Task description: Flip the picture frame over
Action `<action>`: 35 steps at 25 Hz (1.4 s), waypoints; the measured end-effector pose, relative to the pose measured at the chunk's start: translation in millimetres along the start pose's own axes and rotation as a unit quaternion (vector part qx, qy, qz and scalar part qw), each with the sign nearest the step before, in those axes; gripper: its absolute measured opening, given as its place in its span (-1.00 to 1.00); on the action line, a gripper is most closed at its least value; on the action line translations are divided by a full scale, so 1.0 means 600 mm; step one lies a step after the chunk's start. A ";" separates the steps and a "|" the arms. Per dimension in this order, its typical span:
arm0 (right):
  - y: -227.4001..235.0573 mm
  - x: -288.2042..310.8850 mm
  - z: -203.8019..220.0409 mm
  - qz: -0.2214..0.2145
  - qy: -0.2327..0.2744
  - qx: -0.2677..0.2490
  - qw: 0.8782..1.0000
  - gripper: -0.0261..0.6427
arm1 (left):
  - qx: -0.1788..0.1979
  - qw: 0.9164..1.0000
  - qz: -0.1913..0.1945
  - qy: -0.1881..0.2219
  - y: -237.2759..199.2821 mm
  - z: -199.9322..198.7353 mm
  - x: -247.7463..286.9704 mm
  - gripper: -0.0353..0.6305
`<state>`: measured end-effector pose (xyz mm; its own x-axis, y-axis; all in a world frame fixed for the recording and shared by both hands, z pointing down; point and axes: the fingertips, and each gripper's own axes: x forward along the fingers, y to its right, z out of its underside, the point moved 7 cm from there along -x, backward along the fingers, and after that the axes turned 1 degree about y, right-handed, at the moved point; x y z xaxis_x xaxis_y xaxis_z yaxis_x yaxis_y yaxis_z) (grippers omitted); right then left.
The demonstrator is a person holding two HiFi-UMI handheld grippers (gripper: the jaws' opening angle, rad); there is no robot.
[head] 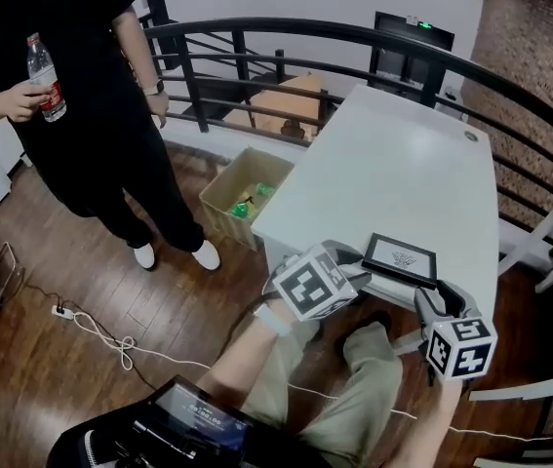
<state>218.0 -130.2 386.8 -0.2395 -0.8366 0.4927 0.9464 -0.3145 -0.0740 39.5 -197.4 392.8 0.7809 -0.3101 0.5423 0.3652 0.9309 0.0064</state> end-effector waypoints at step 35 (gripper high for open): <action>-0.020 -0.045 -0.038 0.015 0.017 -0.034 0.999 -0.43 | 0.004 0.997 -0.022 0.072 0.016 -0.039 -0.052 -0.44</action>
<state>207.9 -113.9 354.6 -0.2195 -0.8604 0.4600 0.9368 -0.3175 -0.1468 30.4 -183.0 356.0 0.8291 -0.3738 0.4159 0.3967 0.9173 0.0335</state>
